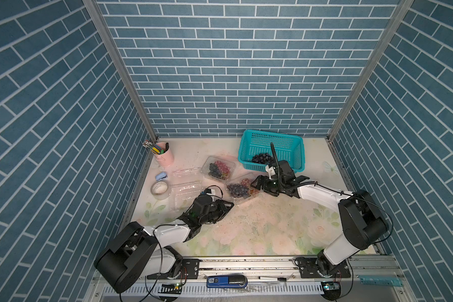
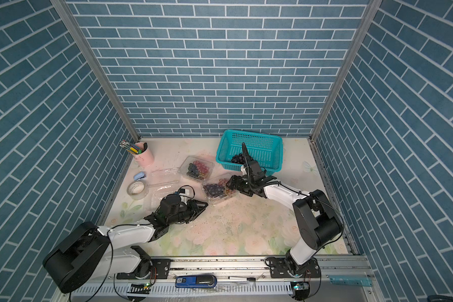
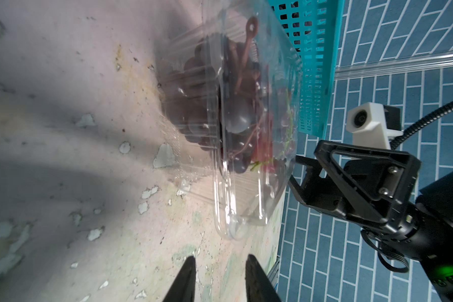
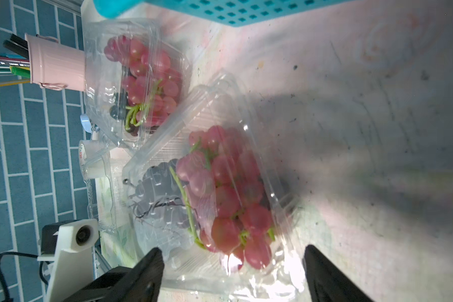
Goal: Pack grapes into containers
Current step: Close the packing box at the center of the board.
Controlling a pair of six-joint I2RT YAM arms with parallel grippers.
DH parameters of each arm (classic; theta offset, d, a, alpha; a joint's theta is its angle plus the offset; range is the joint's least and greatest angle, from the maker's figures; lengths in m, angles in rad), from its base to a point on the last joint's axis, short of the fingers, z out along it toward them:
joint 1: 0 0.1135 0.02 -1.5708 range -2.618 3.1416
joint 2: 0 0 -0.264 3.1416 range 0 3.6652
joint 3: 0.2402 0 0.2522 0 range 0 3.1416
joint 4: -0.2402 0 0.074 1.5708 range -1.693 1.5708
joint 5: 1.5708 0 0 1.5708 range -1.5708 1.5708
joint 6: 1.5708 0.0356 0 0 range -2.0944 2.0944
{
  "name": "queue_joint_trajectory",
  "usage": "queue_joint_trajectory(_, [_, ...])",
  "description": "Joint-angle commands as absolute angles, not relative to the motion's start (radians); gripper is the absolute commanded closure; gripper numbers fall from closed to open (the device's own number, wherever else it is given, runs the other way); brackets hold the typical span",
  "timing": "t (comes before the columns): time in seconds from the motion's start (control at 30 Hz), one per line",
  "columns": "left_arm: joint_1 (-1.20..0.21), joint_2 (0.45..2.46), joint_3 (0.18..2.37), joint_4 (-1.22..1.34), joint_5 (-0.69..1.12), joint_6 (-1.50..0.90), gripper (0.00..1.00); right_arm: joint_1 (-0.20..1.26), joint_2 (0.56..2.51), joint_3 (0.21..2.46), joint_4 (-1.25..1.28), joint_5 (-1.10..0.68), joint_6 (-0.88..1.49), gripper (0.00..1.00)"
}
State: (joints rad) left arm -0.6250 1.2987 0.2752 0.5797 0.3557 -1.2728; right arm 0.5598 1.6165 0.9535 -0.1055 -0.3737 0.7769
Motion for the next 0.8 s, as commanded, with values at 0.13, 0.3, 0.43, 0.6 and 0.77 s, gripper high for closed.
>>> queue_joint_trajectory(0.13, [-0.628,1.366,0.281,0.679,0.339,-1.273,0.66,0.549,1.661,1.028,-0.154,-0.357,0.708,0.16])
queue_joint_trajectory(0.3, [-0.629,1.319,0.277,0.652,0.334,-1.274,0.66,0.549,1.695,1.054,-0.155,-0.371,0.701,0.16])
queue_joint_trajectory(0.43, [-0.626,1.253,0.282,0.568,0.313,-1.252,0.66,0.549,1.704,1.059,-0.152,-0.377,0.7,0.17])
queue_joint_trajectory(0.6, [-0.623,1.274,0.307,0.543,0.308,-1.222,0.69,0.549,1.712,1.059,-0.144,-0.38,0.704,0.17])
queue_joint_trajectory(0.77, [-0.624,1.339,0.295,0.634,0.321,-1.252,0.7,0.549,1.716,1.061,-0.144,-0.382,0.704,0.17])
